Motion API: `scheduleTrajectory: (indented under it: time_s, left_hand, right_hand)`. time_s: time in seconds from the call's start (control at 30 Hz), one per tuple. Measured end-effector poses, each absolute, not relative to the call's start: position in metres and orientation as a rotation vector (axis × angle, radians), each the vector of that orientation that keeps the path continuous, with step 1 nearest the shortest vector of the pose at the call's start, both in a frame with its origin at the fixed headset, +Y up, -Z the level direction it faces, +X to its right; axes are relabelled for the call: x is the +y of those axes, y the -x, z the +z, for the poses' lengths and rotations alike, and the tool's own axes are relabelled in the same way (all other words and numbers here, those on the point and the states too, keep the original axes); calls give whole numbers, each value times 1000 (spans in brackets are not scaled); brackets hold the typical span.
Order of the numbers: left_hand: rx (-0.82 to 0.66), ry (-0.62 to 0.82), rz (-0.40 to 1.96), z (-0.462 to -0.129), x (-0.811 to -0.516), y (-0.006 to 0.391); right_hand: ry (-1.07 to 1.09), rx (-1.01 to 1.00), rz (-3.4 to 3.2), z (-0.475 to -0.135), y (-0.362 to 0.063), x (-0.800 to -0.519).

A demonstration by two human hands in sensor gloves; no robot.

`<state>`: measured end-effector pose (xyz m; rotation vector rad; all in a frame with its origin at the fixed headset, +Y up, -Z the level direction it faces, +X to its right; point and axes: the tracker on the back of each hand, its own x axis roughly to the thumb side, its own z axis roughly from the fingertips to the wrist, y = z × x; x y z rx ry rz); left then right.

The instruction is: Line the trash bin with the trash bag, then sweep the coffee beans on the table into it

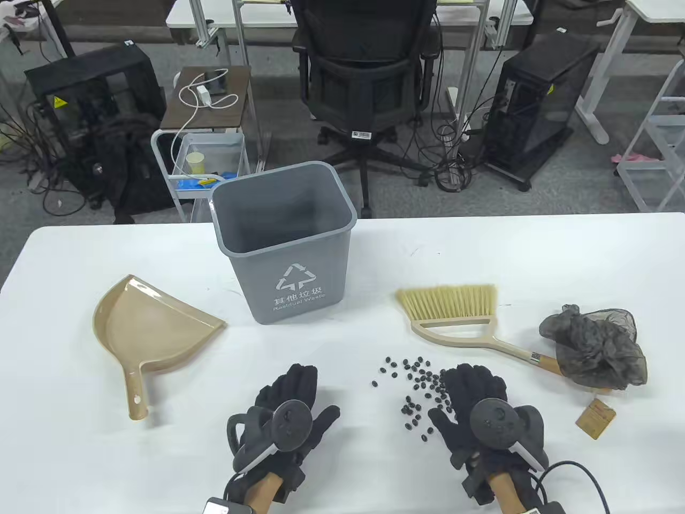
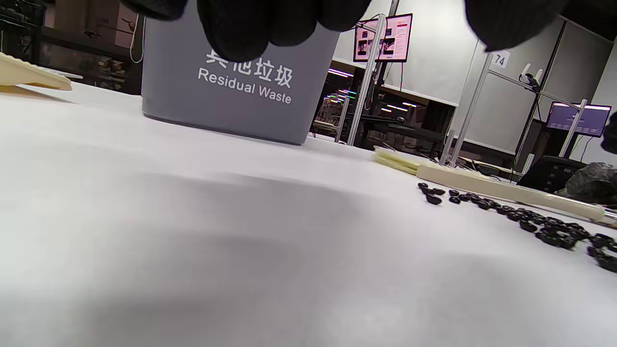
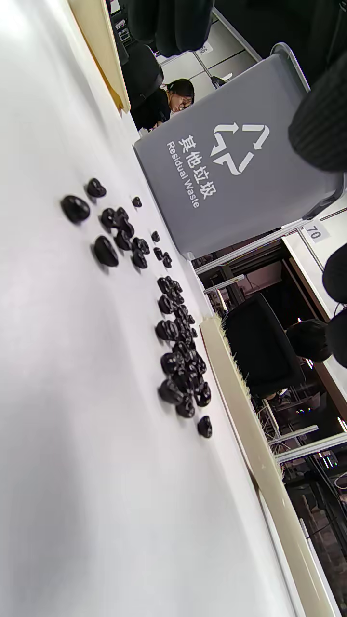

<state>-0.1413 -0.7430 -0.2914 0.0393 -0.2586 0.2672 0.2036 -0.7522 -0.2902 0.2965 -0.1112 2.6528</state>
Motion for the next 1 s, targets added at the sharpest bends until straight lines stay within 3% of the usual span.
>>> scheduleTrajectory:
  time_s: [0.3,0.43,0.57,0.67,0.8,1.0]
  left_hand:
    - [-249,-39,290,-295,-743,144]
    - [-241,-33,294,-298,-743,145]
    - [-237,-48,308,-298,-741,147]
    - [-233,-51,310,-299,-741,147]
    - [-229,-50,312,-299,-740,148]
    - [-227,-59,316,-298,-738,149]
  right_hand:
    - [-276,-178,2630,-290,-205,-750]
    - [-255,-226,2477,-286,-212,-730]
    - [-253,-146,2199,-289,-231,-704]
    - [-123,-243,2306,-296,-260,-677]
    - [115,-270,2346,-313,-309,-662]
    - [434,-48,2442,-350,-373,-682]
